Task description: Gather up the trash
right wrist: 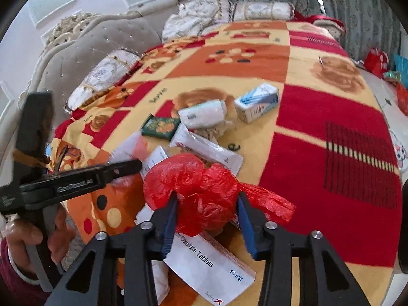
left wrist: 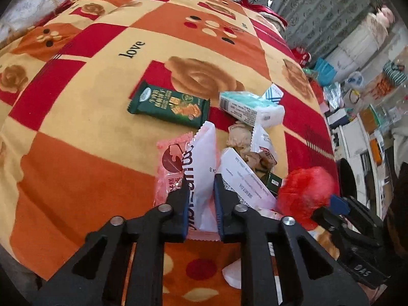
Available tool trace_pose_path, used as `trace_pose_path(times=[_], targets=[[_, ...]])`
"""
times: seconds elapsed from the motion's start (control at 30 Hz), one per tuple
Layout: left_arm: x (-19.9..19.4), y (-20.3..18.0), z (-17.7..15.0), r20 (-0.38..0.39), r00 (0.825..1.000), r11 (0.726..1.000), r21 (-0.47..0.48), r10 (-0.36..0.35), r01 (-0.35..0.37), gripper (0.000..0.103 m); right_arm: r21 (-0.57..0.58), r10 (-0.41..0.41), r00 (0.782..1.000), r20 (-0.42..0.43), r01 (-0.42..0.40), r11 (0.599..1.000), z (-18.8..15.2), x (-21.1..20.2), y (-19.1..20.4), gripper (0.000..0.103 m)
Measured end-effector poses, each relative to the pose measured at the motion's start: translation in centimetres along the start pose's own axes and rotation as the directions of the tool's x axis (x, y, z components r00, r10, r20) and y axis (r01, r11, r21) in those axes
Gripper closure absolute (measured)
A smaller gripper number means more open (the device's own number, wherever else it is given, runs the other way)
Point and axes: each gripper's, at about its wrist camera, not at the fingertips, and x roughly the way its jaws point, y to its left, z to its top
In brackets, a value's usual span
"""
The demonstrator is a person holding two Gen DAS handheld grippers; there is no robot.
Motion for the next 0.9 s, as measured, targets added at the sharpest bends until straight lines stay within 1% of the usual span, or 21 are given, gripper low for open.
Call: trace_pose_path(times=[0.07, 0.17, 0.23, 0.3, 0.4, 0.47, 0.57, 0.6, 0.63, 0.67, 0.7, 0.73, 0.77, 0.83, 0.9], targets=[[-1.0, -0.2, 0.2, 0.027, 1.000, 1.000, 0.008, 0.005, -0.005, 0.094, -0.025, -0.007, 1.000, 0.028, 0.007, 1.000, 0.3, -1.1, 0.4, 0.063], [-2.9, -0.8, 0.8, 0.071, 0.997, 1.000, 0.017, -0.013, 0.012, 0.095, -0.039, -0.017, 0.998, 0.068, 0.020, 0.999, 0.8, -2.6, 0.5, 0.063], [-4.2, -1.7, 1.2, 0.102, 0.994, 0.999, 0.035, -0.022, 0.019, 0.095, -0.034, -0.016, 0.995, 0.095, 0.019, 0.999, 1.1, -3.7, 0.3, 0.063], [-5.1, -2.8, 1.6, 0.122, 0.992, 0.998, 0.059, -0.037, 0.030, 0.095, -0.031, -0.033, 0.992, 0.122, 0.037, 0.999, 1.4, -4.8, 0.0, 0.063], [-5.8, -4.0, 2.0, 0.143, 0.989, 0.996, 0.087, -0.034, 0.022, 0.095, -0.012, -0.052, 0.990, 0.130, 0.055, 0.998, 1.6, -5.4, -0.9, 0.063], [-5.7, -3.9, 2.0, 0.139, 0.990, 0.998, 0.069, -0.015, 0.005, 0.095, 0.007, -0.057, 0.990, 0.127, 0.057, 0.998, 1.5, -5.8, -1.6, 0.063], [-5.0, -2.3, 1.7, 0.116, 0.993, 1.000, -0.006, 0.006, -0.005, 0.092, 0.012, -0.066, 0.990, 0.123, 0.065, 0.998, 1.2, -6.1, -2.2, 0.063], [-4.7, -1.6, 1.4, 0.103, 0.995, 1.000, -0.028, 0.008, -0.005, 0.081, 0.016, -0.063, 0.991, 0.116, 0.062, 0.998, 1.1, -6.1, -2.4, 0.063], [-4.5, -0.9, 1.0, 0.099, 0.995, 0.999, -0.049, 0.016, -0.011, 0.060, 0.020, -0.059, 0.992, 0.111, 0.057, 0.998, 1.0, -6.0, -2.6, 0.063], [-4.4, -0.4, 0.5, 0.106, 0.994, 0.998, -0.068, 0.024, -0.017, 0.049, 0.025, -0.054, 0.993, 0.106, 0.052, 0.998, 0.9, -5.9, -2.7, 0.063], [-4.3, 0.2, -0.3, 0.125, 0.992, 0.996, -0.093, 0.031, -0.019, 0.035, 0.028, -0.051, 0.994, 0.101, 0.049, 0.998, 0.8, -5.8, -2.8, 0.063], [-4.2, 0.4, -0.9, 0.130, 0.991, 0.995, -0.097, 0.035, -0.022, 0.033, 0.031, -0.048, 0.994, 0.096, 0.045, 0.999, 0.8, -5.6, -2.9, 0.063], [-4.0, 0.6, -1.4, 0.124, 0.991, 0.995, -0.093, 0.044, -0.032, 0.033, 0.031, -0.043, 0.995, 0.092, 0.041, 0.999, 0.7, -5.5, -2.9, 0.063], [-3.0, 0.9, -2.4, 0.097, 0.992, 0.994, -0.077, 0.079, -0.072, 0.033, 0.029, -0.039, 0.995, 0.090, 0.036, 0.999, 0.7, -5.3, -2.7, 0.063], [-1.6, 1.2, -3.4, 0.052, 0.992, 0.992, -0.062, 0.111, -0.108, 0.033, 0.024, -0.036, 0.996, 0.084, 0.034, 0.999, 0.7, -5.0, -2.6, 0.063]])
